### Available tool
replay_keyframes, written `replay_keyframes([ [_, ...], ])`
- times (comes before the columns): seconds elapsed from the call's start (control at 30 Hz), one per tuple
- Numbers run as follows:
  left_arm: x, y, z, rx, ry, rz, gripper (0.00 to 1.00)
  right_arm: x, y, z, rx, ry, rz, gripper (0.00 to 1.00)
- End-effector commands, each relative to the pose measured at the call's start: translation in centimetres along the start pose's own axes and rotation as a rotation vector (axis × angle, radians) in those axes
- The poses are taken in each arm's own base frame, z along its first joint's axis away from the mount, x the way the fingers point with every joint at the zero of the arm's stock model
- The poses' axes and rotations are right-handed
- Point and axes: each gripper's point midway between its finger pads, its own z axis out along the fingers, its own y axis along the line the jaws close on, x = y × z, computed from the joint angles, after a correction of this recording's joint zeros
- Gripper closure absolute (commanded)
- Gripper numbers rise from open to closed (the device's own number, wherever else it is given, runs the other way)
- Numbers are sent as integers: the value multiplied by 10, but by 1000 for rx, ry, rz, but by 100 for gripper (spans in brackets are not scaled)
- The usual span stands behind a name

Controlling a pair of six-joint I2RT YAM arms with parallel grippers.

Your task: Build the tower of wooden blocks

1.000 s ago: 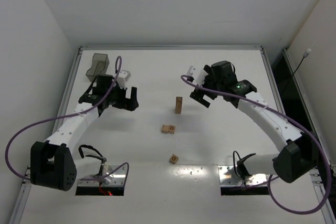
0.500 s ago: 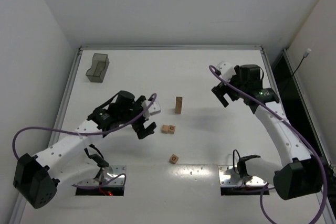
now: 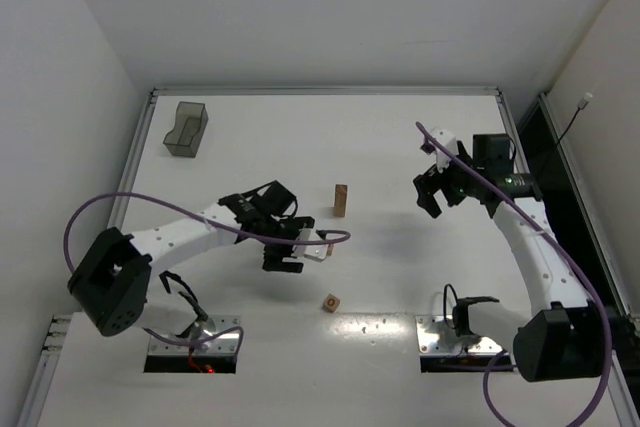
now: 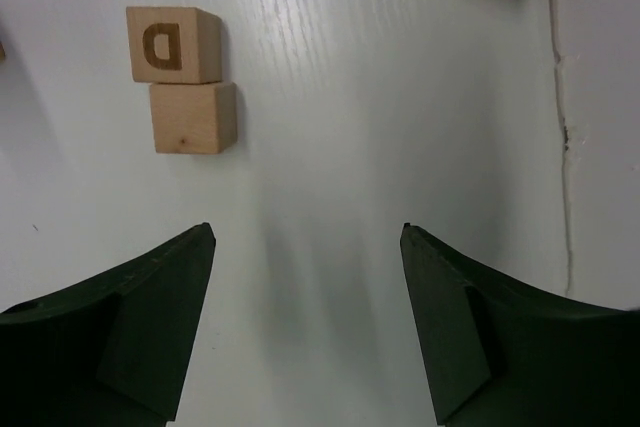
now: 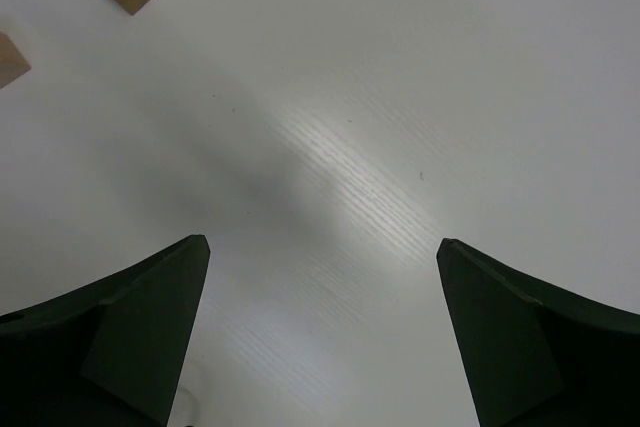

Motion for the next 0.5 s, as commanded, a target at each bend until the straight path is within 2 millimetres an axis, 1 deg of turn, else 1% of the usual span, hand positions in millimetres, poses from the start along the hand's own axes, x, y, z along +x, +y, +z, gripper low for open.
replay_keyframes([
  [0.0, -28, 25, 0, 11, -50, 200, 30, -6, 14, 2, -97, -27, 29, 6],
  [0.03, -30, 27, 3, 26, -52, 207, 33, -10, 12, 1, -92, -36, 25, 6],
  [0.07, -26, 28, 10, 54, -36, 201, 33, -6, 14, 2, -101, -22, 32, 6],
  [0.1, -33, 34, 9, 56, -45, 202, 35, -6, 12, 2, -102, -26, 30, 6],
  [0.13, -35, 34, 12, 74, -51, 204, 40, -6, 12, 2, -102, -26, 30, 6],
  [0.17, -35, 37, 15, 79, -49, 218, 40, -2, 14, 4, -113, -10, 39, 6],
  [0.2, -31, 36, 20, 102, -36, 204, 40, -4, 13, 2, -114, -10, 26, 7],
  [0.23, -35, 40, 22, 98, -50, 209, 43, -2, 13, 4, -118, -3, 21, 7],
  [0.3, -33, 41, 27, 102, -48, 207, 44, 1, 17, 3, -136, 5, 17, 7],
  [0.4, -35, 45, 31, 112, -53, 203, 44, 3, 15, 4, -134, 13, 28, 7],
  [0.43, -32, 44, 35, 124, -47, 196, 44, 5, 16, 4, -139, 19, 23, 7],
  [0.47, -38, 45, 35, 121, -52, 208, 44, 5, 16, 4, -139, 19, 23, 7],
])
